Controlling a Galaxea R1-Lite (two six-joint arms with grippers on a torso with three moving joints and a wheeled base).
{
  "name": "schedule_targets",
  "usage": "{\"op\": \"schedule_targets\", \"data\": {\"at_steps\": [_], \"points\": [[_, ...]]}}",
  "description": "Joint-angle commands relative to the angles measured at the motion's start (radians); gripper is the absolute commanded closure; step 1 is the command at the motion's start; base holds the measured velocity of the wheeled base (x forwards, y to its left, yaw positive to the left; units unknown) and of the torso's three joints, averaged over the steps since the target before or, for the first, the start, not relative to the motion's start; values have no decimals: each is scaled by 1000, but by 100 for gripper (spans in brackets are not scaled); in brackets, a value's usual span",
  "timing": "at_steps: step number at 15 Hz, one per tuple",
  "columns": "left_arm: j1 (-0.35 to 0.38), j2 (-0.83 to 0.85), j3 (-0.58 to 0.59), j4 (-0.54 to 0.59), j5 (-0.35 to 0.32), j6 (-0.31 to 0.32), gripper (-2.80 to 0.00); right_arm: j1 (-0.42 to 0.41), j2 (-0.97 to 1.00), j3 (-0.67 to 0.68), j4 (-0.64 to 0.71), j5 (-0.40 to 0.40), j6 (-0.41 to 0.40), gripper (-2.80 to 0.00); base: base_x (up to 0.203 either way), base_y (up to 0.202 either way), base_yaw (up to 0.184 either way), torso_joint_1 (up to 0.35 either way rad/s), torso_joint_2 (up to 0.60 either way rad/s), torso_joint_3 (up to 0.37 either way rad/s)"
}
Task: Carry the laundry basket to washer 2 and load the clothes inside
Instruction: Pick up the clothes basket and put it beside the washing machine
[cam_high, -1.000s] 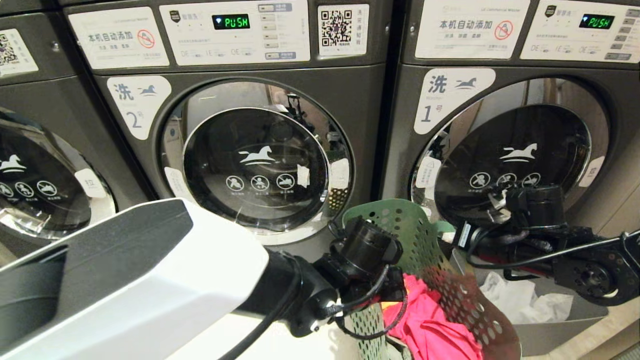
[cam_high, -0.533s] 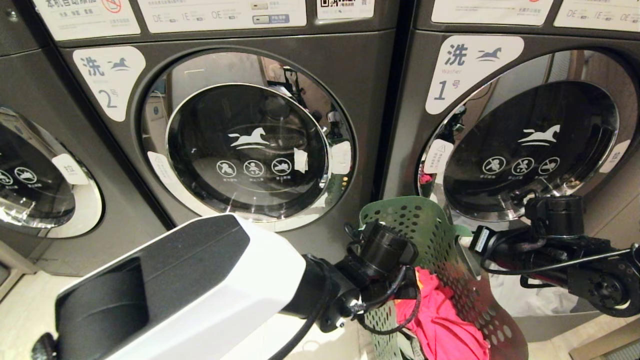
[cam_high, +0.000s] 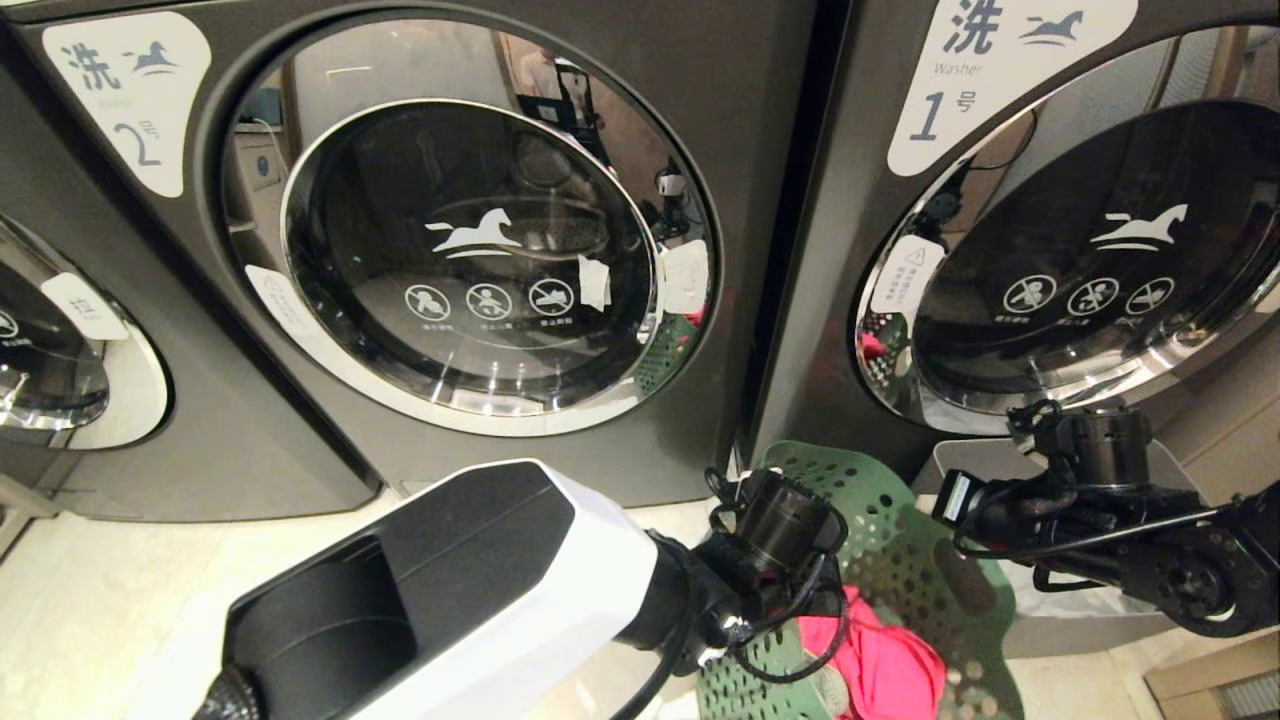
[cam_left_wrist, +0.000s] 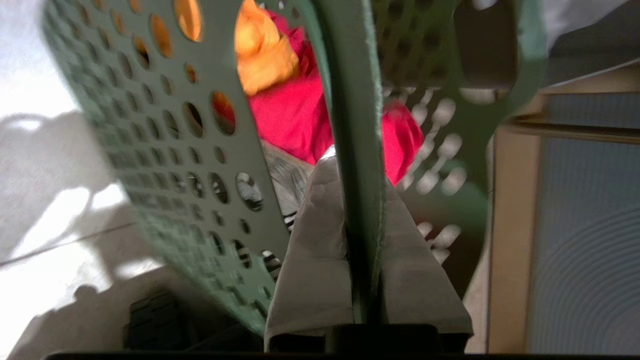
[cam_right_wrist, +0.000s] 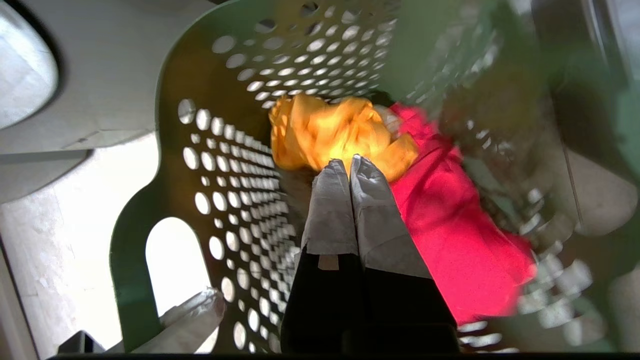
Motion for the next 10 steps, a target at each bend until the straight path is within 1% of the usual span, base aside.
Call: {"op": "schedule_targets", "data": {"at_steps": [1,10], "points": [[7,13,-2,-5,4,-2,0,0,21,-2,-2,27,0,0,0,0,0,2,10,-200],[19,54,1,-5,7,-2,0,-2,19,23,-2,30,-3,0,0,0,0,3,2,-201]]}}
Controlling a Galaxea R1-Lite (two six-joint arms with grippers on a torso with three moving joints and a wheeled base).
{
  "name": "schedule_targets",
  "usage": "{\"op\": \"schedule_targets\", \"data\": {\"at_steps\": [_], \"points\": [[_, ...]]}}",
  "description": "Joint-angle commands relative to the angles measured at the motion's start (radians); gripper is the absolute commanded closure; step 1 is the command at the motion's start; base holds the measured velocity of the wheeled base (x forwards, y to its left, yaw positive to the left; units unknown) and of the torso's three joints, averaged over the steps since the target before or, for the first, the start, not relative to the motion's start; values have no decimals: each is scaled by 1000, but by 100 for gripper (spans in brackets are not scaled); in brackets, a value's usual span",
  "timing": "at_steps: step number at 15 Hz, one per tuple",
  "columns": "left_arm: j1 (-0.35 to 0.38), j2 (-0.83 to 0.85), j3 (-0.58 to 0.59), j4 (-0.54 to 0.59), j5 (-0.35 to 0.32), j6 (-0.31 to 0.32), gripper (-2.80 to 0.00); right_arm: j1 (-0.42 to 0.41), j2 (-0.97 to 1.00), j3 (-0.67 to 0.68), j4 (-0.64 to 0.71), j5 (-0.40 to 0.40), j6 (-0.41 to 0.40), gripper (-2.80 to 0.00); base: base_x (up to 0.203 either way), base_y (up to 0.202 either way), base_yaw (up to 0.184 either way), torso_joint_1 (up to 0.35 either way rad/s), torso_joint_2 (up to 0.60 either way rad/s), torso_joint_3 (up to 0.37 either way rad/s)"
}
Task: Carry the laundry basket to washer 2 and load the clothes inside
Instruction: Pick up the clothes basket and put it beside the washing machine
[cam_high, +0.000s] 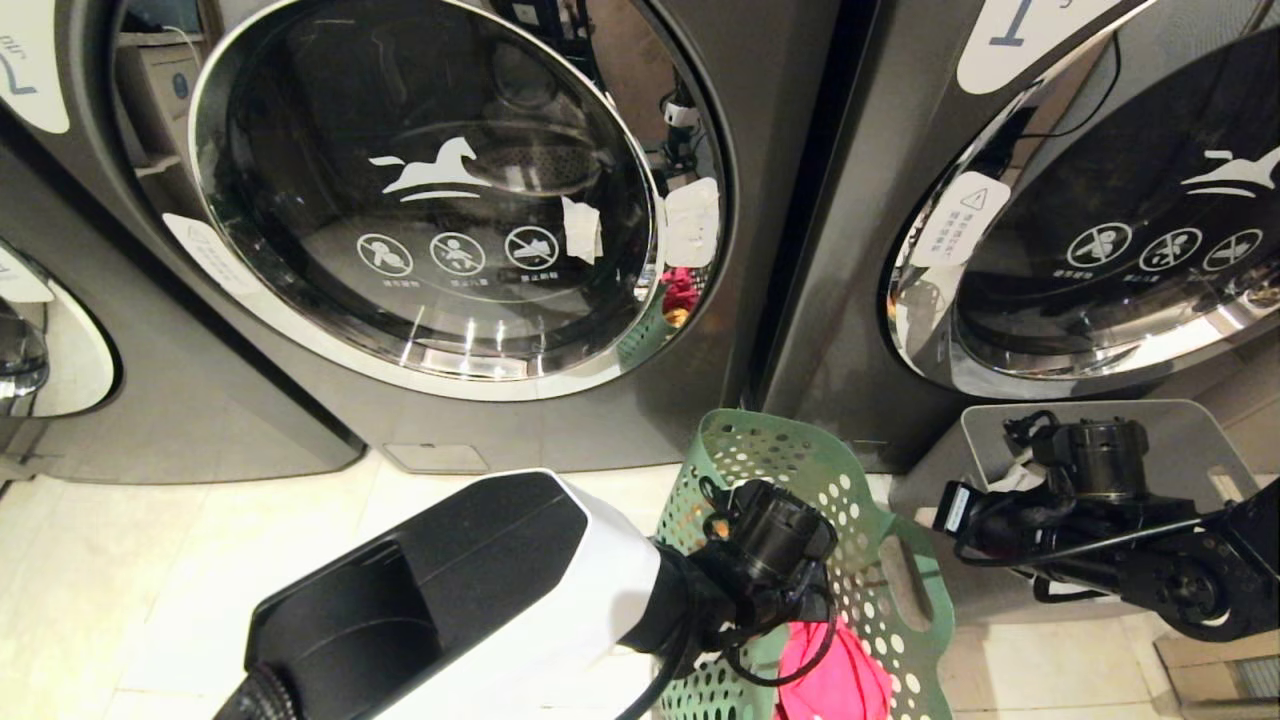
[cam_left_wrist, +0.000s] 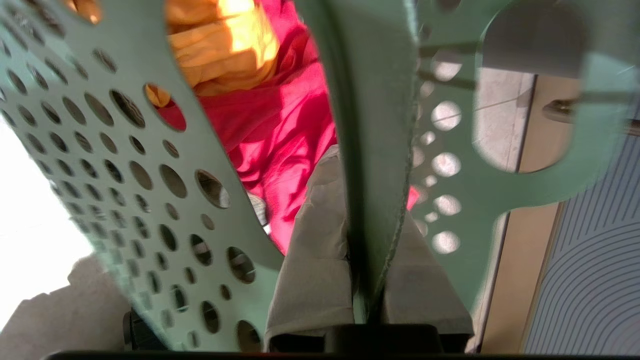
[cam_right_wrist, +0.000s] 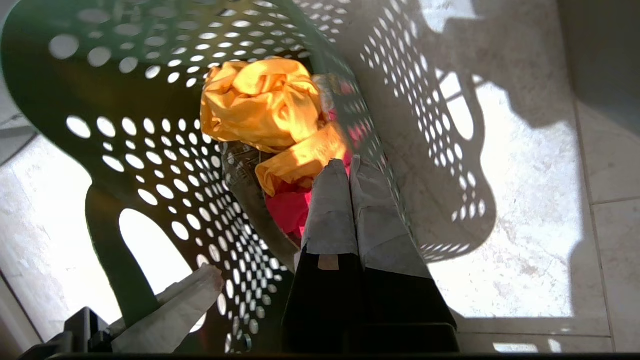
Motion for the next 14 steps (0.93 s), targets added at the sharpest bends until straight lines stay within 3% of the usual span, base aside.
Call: {"op": "schedule_targets", "data": {"at_steps": [1,6,14], "points": [[2,5,6,-1,3,-3,0,1,-3,11,-4,1,2,0,0,0,0,5,5,-141],[2,-16,20,-1,45,-2,0,2,-9,52,-86,1,0,0,0,0,0,1,2,-25],[-9,-42,87,-4,95,-2,0,2,-37,86,-88,1,-3,0,0,0,0,0,0,0]]}}
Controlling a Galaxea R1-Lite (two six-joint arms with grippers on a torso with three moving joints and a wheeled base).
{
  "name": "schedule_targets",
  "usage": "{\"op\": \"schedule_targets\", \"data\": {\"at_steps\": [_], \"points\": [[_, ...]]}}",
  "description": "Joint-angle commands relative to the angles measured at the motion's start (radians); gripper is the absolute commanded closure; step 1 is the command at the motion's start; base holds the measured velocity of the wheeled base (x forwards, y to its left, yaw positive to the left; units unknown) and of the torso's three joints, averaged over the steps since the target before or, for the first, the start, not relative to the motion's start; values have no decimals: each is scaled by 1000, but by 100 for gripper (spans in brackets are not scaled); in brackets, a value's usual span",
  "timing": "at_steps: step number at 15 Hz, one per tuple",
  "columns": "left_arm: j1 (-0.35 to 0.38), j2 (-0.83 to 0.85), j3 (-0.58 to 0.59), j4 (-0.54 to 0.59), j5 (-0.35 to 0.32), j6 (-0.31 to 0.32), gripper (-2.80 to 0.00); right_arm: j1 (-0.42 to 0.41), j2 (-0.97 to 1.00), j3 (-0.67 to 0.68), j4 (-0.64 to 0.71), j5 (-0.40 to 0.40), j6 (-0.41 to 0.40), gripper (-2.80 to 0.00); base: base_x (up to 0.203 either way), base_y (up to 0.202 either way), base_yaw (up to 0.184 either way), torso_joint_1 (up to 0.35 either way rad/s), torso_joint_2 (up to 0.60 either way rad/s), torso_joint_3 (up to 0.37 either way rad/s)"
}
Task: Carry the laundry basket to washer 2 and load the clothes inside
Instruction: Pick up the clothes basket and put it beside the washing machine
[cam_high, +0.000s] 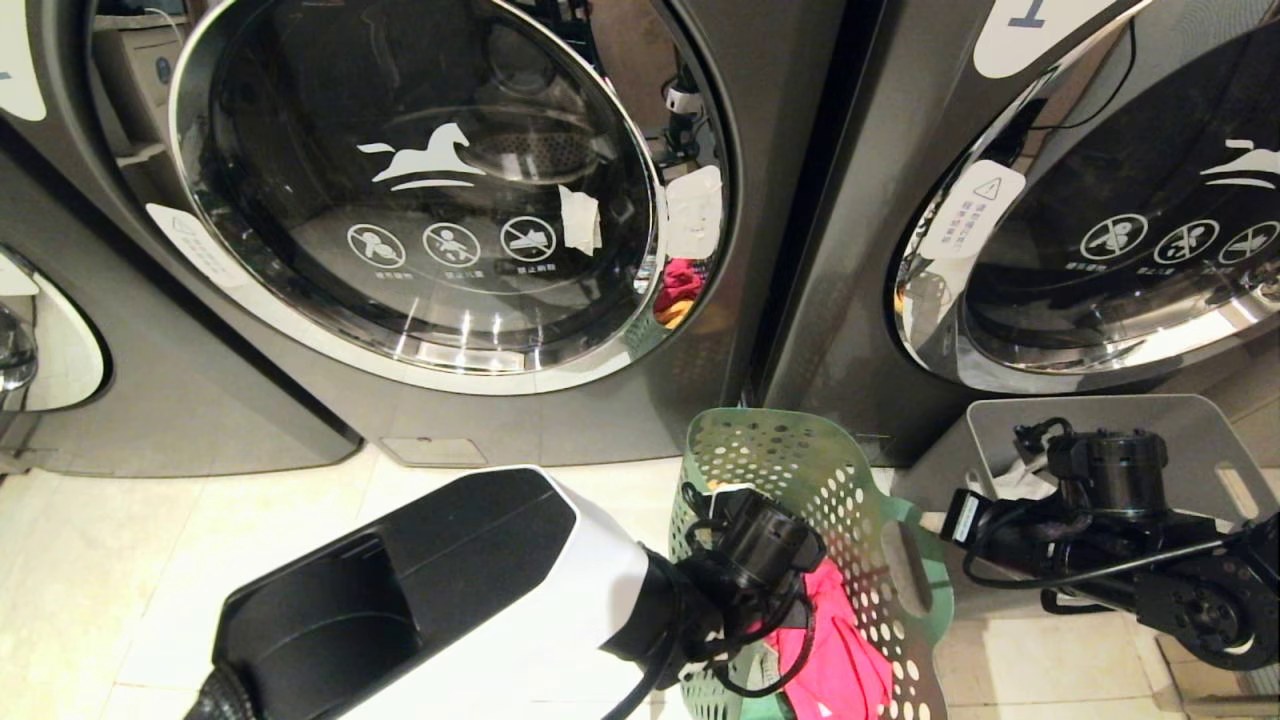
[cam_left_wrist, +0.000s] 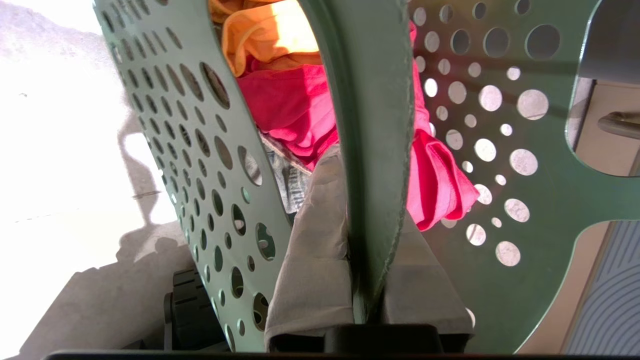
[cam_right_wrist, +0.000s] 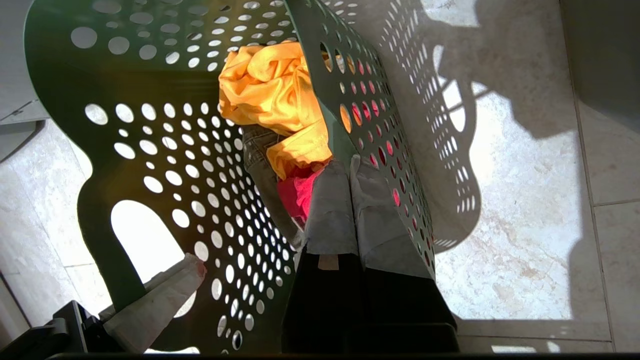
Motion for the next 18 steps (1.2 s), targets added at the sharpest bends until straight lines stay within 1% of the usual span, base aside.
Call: {"op": "schedule_targets", "data": {"at_steps": [1,3,5,6,7,11,14,16,18], "points": [[-6,-4,1,-1,4,-3,0,1,-12,10,-4,1,3,0,0,0,0,0,0,0],[-6,-7,4,-3,17,-5,0,0,-23,17,-4,0,1,0,0,0,0,0,0,0],[-6,7,-2,-12,91,-11,0,0,-31,32,-4,0,4,0,0,0,0,0,0,0],[-13,19,1,-13,123,-9,-153,1,-33,37,-4,0,3,0,0,0,0,0,0,0],[-16,34,1,-13,158,-8,-280,1,-33,35,-4,0,3,0,0,0,0,0,0,0],[-19,24,7,-4,174,-6,-280,1,-65,41,2,4,4,0,0,0,0,0,0,0],[-17,-26,24,3,218,-5,-280,0,-65,48,5,4,-1,0,0,0,0,0,0,0],[-16,-83,52,8,223,-4,-280,1,-65,62,18,5,-32,0,0,0,0,0,0,0],[-15,-129,102,22,235,-3,-280,1,-66,71,25,4,-44,0,0,0,0,0,0,0]]}}
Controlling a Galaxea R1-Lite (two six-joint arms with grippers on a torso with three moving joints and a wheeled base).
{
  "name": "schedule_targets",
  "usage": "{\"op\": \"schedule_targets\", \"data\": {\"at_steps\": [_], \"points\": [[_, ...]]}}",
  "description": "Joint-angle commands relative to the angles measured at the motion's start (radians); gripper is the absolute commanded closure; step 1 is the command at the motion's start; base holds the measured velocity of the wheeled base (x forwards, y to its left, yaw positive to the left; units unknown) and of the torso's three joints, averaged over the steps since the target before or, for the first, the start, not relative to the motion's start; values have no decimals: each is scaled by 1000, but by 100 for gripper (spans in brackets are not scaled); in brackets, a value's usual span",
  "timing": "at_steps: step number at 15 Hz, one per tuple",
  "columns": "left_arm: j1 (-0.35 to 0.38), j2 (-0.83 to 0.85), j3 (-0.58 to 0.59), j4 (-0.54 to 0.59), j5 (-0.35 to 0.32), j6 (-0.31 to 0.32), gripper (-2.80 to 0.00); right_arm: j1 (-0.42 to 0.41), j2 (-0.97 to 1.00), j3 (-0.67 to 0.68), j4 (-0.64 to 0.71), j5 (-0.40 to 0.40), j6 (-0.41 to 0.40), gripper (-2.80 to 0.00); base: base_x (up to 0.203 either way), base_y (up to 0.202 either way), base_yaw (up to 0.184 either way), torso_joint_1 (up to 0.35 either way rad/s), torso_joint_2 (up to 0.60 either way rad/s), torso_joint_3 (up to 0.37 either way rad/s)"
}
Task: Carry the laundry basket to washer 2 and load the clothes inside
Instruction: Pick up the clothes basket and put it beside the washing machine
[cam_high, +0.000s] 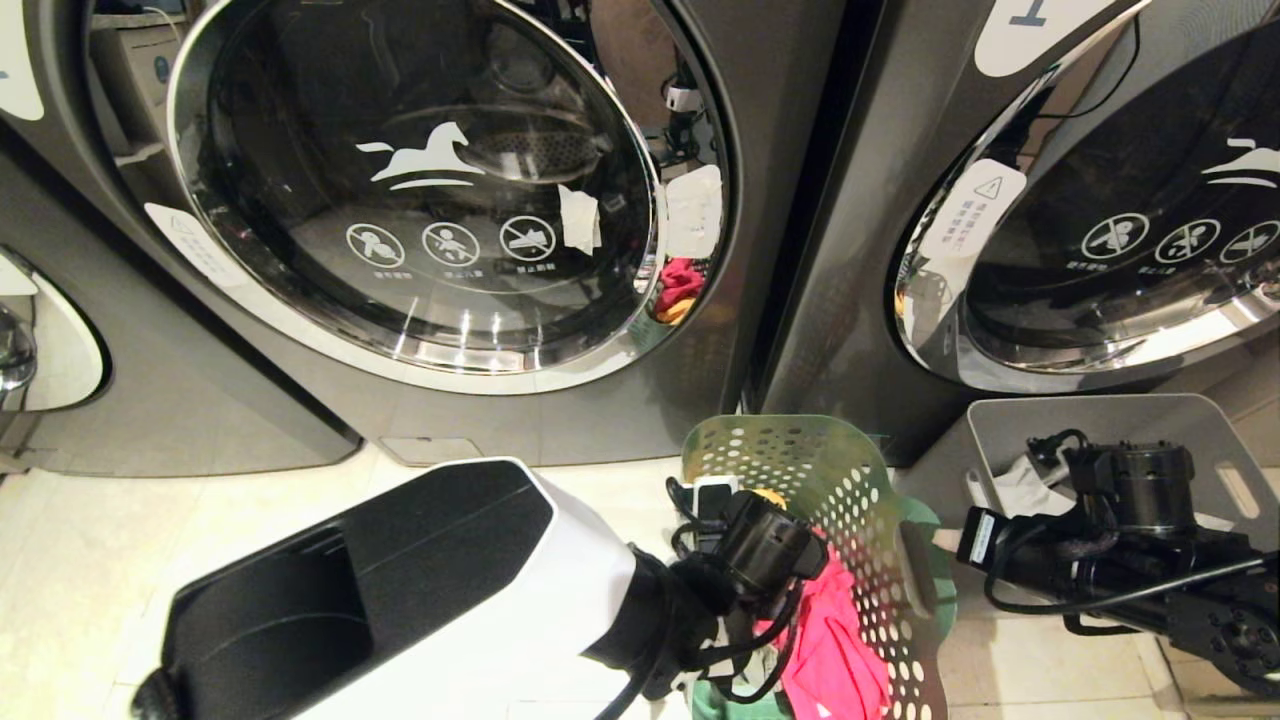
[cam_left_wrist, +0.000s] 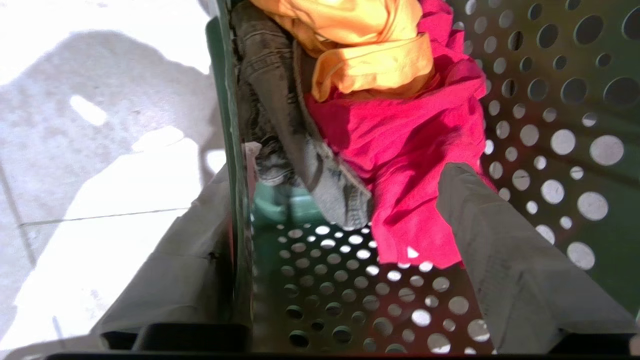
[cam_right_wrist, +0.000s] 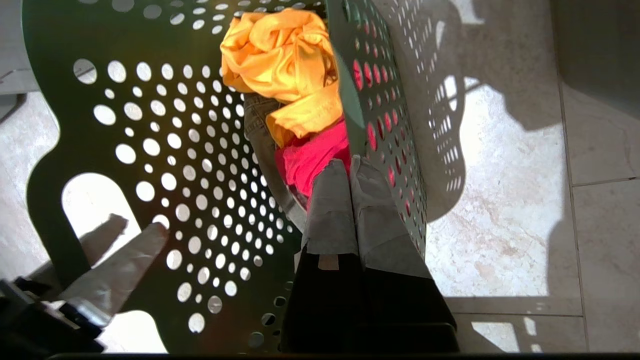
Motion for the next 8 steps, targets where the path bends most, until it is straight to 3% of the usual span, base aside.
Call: {"op": "schedule_targets", "data": {"at_steps": [1,8], "points": [[1,-78,52,11,29,-4,-280,-1,-2,9,-4,0,0,0,0,0,0,0,0,0],[5,-170,129,152,116,-8,-280,-1,1,29,-4,-5,-25,0,0,0,0,0,0,0]]}}
